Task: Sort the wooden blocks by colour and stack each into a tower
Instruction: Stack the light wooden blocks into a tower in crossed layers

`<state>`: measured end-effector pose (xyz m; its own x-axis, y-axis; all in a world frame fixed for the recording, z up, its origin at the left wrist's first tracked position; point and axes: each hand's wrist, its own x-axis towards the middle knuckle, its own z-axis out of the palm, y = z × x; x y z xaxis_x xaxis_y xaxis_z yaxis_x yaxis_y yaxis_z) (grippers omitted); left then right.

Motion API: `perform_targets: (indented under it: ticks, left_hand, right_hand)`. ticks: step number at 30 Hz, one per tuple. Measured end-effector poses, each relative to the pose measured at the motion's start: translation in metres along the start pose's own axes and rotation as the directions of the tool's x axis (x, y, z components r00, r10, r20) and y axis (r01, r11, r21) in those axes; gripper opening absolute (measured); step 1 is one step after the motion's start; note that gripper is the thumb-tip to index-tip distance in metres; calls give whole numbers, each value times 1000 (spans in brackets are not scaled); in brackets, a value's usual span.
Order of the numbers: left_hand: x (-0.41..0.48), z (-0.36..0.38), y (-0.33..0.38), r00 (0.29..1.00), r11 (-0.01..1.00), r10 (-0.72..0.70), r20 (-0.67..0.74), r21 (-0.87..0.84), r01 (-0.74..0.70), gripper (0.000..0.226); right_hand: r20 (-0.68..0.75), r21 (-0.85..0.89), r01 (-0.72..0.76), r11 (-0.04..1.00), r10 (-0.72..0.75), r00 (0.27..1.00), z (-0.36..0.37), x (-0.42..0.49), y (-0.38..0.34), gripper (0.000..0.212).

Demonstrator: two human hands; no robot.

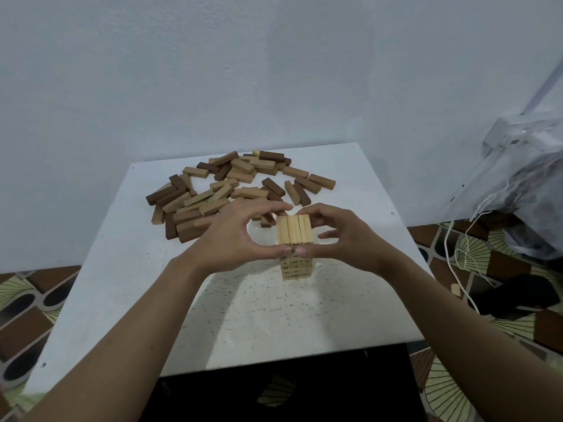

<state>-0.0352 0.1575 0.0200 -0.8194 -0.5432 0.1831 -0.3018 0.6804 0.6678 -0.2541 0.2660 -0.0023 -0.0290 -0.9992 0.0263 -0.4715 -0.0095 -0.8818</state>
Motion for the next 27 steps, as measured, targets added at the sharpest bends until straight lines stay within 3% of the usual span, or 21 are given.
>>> perform_targets:
  ticks: [9,15,20,27]
  left_hand:
    - [2,2,-1,1000,1000,8,5,15,-9,70]
    - [-4,7,-9,1000,998,-13,0,-63,13,87]
    - [-18,20,-27,994,992,-106,-1,-69,105,94]
    - [-30,52,-49,965,968,-251,79,1,252,98]
  right_hand:
    - [14,-23,13,1000,-13,1000,-1,2,1,51]
    - [23,-7,-27,1000,27,999,-4,1,13,73]
    - [30,-178,-92,980,98,995,0,-6,45,77]
    - [22,-356,-86,930,100,995,13,-7,62,63]
